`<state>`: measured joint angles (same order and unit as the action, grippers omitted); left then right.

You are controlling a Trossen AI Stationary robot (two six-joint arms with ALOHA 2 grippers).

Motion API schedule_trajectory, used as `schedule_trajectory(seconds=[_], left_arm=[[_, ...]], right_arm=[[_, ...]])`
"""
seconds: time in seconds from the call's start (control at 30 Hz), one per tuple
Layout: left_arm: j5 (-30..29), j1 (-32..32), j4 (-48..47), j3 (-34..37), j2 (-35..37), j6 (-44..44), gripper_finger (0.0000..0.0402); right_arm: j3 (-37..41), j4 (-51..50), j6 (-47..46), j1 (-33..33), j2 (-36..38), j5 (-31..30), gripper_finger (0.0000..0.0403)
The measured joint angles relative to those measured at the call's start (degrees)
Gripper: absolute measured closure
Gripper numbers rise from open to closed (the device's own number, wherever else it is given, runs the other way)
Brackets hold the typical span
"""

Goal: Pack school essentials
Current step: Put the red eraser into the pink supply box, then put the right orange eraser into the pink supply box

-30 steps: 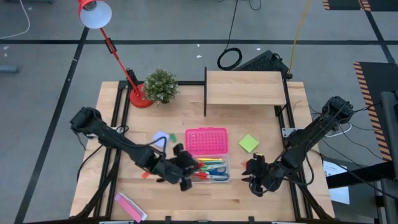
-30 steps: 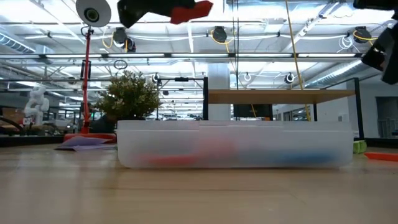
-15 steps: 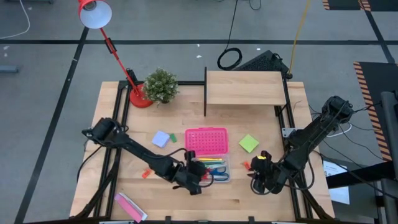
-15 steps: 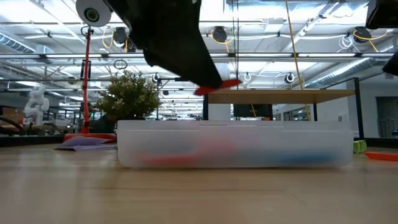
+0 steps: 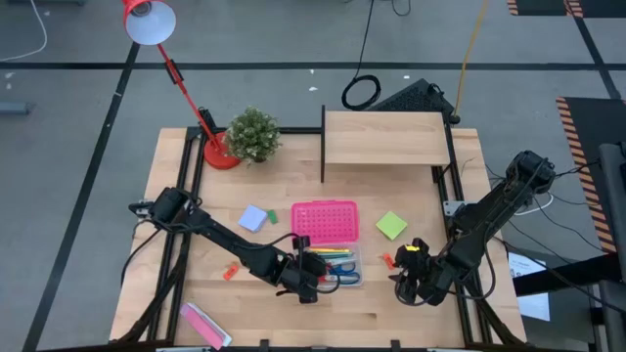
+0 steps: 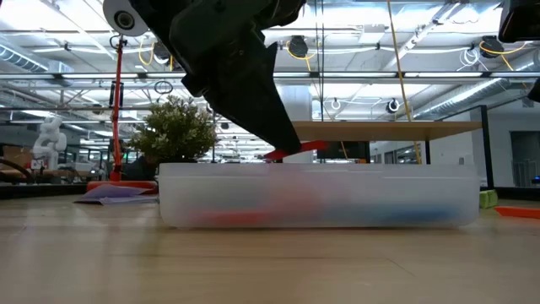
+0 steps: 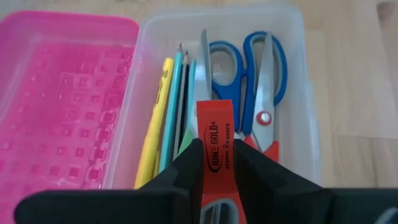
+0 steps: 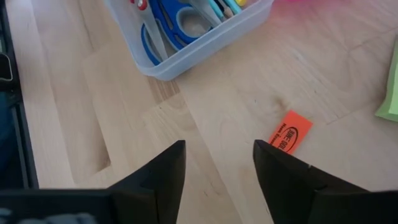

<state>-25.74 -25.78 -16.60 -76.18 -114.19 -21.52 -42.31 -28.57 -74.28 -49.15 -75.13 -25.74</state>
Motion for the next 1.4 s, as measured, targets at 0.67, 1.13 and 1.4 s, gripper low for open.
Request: schedule_trajectory(seconds=[0.67, 1.13, 1.4], left_arm=[[-1.81, -0.13, -0.07, 0.02, -0.09, -0.81, 0.0190], [-3.49, -1.90, -0.21, 0.02, -0.01, -0.83, 0.0188], [-7.30, -3.37, -1.38, -0.02, 3.28, -2.54, 0.0188]], right_arm=[[-0.01, -0.81, 2.65, 0.94, -10.01, 0.15, 0.0218], [0.07, -2.91, 3.47, 1.94, -12.92, -1.55, 0.0218], [4.85, 4.32, 1.96, 3.33, -12.61, -0.70, 0.0221]])
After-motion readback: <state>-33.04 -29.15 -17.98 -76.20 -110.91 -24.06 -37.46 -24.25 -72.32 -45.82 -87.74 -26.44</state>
